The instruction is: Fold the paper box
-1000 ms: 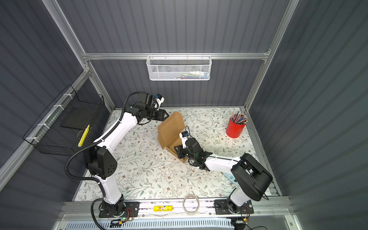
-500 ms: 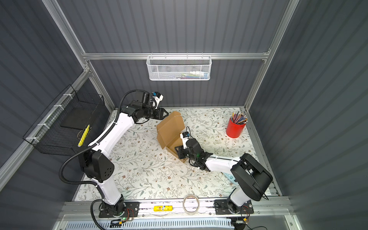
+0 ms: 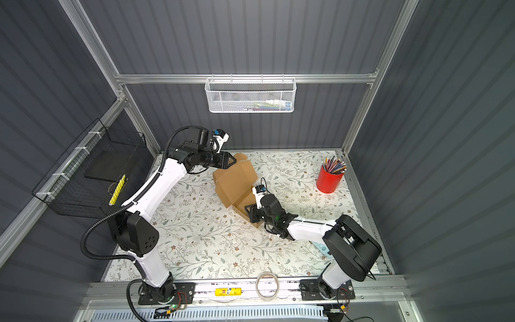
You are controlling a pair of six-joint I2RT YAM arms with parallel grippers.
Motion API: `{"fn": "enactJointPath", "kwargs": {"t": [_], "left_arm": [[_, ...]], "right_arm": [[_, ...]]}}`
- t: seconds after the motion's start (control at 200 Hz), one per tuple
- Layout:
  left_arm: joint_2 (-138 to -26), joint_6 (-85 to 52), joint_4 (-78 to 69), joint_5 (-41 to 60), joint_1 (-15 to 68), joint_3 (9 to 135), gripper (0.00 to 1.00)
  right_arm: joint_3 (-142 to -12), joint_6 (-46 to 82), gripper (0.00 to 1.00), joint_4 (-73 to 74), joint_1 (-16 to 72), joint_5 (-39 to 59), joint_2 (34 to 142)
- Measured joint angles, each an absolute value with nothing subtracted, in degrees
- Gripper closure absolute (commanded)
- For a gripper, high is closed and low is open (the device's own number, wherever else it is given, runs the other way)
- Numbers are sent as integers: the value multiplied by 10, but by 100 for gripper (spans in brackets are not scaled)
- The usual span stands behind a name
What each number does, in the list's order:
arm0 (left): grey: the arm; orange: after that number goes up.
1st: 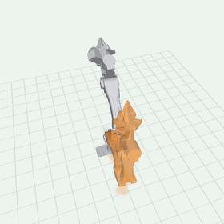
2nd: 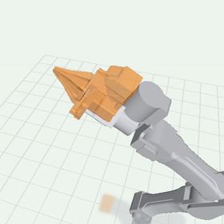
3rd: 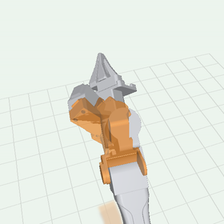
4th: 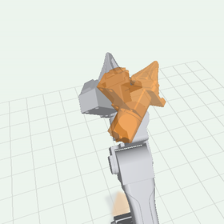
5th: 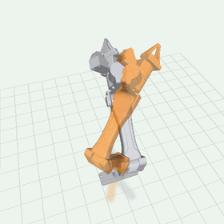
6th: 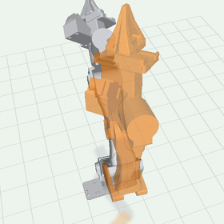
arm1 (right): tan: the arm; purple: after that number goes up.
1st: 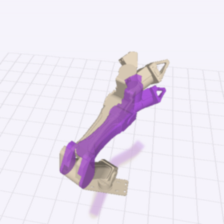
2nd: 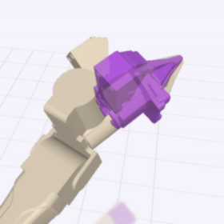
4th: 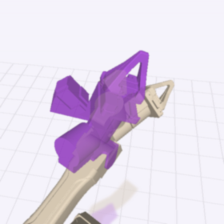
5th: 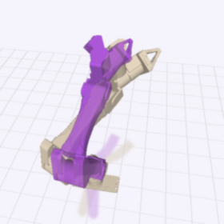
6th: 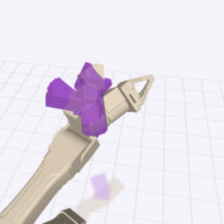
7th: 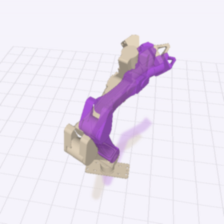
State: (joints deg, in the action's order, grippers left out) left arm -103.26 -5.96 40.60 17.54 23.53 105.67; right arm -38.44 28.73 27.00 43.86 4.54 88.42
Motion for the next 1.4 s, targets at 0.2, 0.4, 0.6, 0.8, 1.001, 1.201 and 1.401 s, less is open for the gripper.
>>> {"fn": "enactJointPath", "kwargs": {"t": [0.2, 0.4, 0.6, 0.8, 1.001, 1.201, 1.401], "left_arm": [[-1033, -40, 463, 125, 235, 1077, 44], [-1039, -4, 535, 84, 235, 1155, 44], [-1046, 20, 561, 48, 235, 1166, 45], [-1060, 32, 558, 29, 235, 1144, 47], [-1084, 40, 551, 29, 235, 1131, 51], [-1111, 45, 544, 32, 238, 1131, 57], [-1126, 46, 544, 40, 248, 1132, 61]], "right_arm": [[-375, 287, 71, 271, 435, 46, 884], [-354, 288, 71, 274, 418, 47, 871], [-341, 289, 71, 275, 406, 48, 847], [-335, 289, 71, 274, 400, 48, 832], [-334, 286, 71, 271, 396, 50, 831], [-334, 283, 71, 262, 392, 51, 831], [-335, 279, 71, 250, 387, 51, 827]]}}
